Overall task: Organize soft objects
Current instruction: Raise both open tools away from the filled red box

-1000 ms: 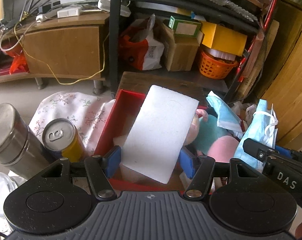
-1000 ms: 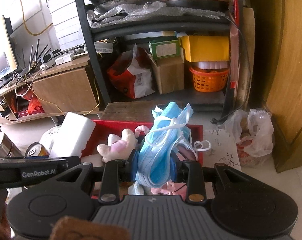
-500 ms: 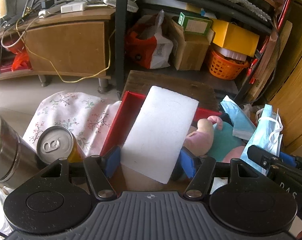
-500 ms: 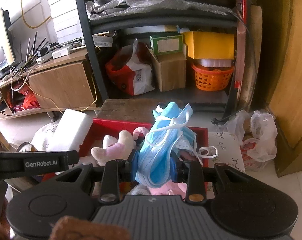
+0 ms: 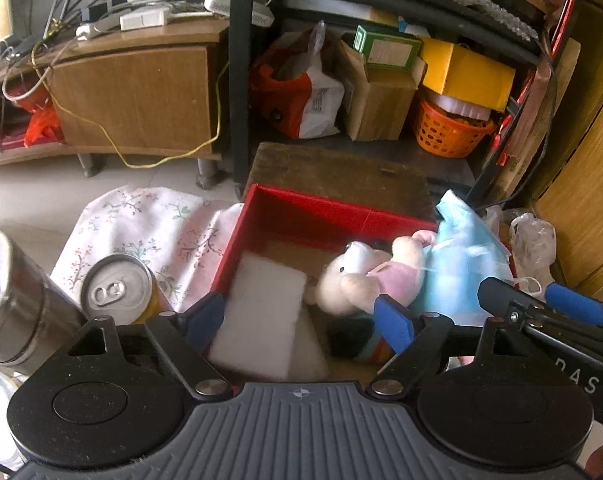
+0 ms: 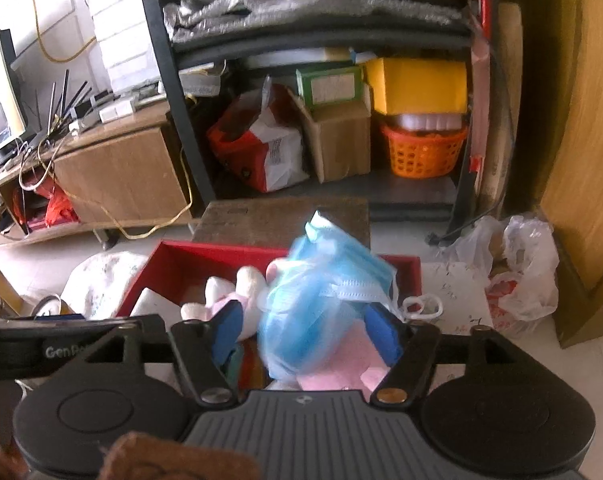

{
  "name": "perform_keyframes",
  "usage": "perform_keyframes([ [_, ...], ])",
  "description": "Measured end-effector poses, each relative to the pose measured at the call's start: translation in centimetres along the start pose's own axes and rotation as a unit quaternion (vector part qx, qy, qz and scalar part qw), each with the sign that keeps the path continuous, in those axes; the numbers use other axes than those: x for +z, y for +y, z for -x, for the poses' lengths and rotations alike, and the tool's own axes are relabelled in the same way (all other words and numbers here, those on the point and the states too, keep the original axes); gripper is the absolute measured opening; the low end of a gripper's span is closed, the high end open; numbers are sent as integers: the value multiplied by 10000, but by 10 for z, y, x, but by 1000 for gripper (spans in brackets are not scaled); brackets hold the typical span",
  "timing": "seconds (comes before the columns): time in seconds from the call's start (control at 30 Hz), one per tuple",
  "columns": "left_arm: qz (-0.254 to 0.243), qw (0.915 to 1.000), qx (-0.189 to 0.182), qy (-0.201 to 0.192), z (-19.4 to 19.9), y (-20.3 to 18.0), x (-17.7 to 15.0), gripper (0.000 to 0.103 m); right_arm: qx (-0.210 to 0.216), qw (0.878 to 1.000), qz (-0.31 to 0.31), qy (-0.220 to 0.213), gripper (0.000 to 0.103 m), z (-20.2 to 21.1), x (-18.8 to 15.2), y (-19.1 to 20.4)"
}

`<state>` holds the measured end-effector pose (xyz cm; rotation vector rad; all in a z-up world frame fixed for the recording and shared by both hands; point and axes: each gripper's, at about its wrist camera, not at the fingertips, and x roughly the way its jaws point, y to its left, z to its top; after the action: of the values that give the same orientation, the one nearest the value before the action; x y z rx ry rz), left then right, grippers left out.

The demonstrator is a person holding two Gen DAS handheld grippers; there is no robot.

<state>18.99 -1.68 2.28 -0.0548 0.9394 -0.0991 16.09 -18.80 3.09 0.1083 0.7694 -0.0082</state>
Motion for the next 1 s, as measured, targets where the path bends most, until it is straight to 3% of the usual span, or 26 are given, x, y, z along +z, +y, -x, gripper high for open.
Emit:
perform_keyframes([
  [0.53,-46,10000,-50,-40,21,5,-12,81,-101,9996,232,-137,49,28,-7,11],
  [1.0,-135,9990,-169,390,27,12,-46,81,-180,9991,375,118,49,42,-39,11],
])
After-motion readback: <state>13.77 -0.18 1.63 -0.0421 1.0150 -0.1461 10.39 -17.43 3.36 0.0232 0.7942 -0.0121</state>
